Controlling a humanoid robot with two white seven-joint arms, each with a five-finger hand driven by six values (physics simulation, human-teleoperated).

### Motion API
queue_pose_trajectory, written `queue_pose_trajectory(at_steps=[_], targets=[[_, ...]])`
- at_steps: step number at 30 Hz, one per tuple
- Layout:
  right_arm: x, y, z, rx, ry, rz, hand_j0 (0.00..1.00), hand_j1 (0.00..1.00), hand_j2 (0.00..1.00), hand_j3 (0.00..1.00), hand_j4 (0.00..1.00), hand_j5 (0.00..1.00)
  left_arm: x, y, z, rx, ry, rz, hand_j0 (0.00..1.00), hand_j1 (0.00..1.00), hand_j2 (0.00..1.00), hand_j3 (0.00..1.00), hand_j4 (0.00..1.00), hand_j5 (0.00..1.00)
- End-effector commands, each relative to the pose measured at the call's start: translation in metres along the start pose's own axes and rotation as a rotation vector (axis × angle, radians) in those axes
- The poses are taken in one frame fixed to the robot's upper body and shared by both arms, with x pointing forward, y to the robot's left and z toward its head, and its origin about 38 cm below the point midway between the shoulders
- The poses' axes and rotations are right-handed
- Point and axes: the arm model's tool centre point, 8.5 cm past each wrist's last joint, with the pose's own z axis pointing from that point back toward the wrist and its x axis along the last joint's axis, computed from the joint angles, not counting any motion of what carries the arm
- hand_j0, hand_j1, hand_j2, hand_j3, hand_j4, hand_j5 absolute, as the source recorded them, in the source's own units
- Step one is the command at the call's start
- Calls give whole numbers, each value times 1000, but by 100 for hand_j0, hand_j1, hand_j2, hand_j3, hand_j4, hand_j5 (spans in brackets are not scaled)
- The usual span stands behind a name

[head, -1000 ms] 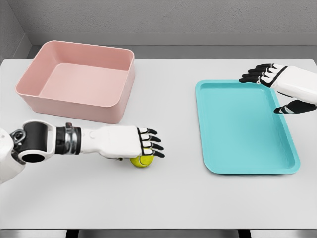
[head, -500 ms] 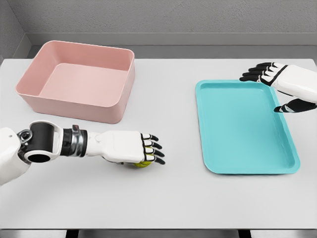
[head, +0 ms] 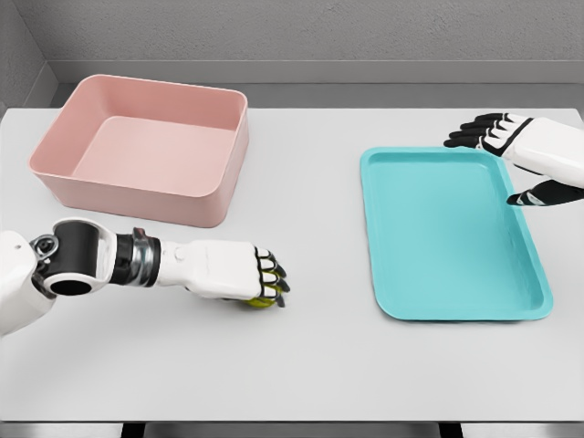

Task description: Put the tennis from the blue tray into the pink basket with both arms

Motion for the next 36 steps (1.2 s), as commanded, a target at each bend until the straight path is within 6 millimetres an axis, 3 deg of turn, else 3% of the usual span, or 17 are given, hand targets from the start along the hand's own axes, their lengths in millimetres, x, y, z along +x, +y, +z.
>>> queue_pose_trajectory(at_steps=[1, 4, 6, 14, 20, 24, 32, 36], targets=[[0, -1, 0, -5, -1, -5, 100, 100, 100, 100, 100, 100, 0, -3, 0, -26, 1, 2, 69, 69, 69, 69, 69, 69], [1, -1, 0, -5, -2, -4, 100, 100, 100, 100, 100, 100, 0, -3, 0, -27, 1, 2, 55, 55, 55, 55, 55, 55], [0, -2, 0, -7, 0, -3, 100, 100, 100, 100, 100, 100, -1, -3, 0, -27, 2, 3, 51, 51, 51, 51, 51, 51], [-1, -2, 0, -8, 2, -5, 100, 100, 100, 100, 100, 100, 0, -4, 0, -22, -4, 14, 10, 10, 10, 10, 10, 10], [-1, -2, 0, -9, 3, -5, 100, 100, 100, 100, 100, 100, -2, 4, 7, 33, -19, 67, 8, 8, 8, 8, 8, 8], [-1, -2, 0, -9, 3, -5, 100, 100, 100, 100, 100, 100, -11, 25, 20, 119, -17, 102, 8, 8, 8, 8, 8, 8], [-1, -2, 1, -8, 3, -4, 100, 100, 100, 100, 100, 100, -47, 78, 77, 295, 124, 52, 11, 11, 11, 11, 11, 11], [-1, -2, 1, -8, 3, -4, 100, 100, 100, 100, 100, 100, -85, 83, 120, 339, 276, 73, 12, 12, 12, 12, 12, 12]])
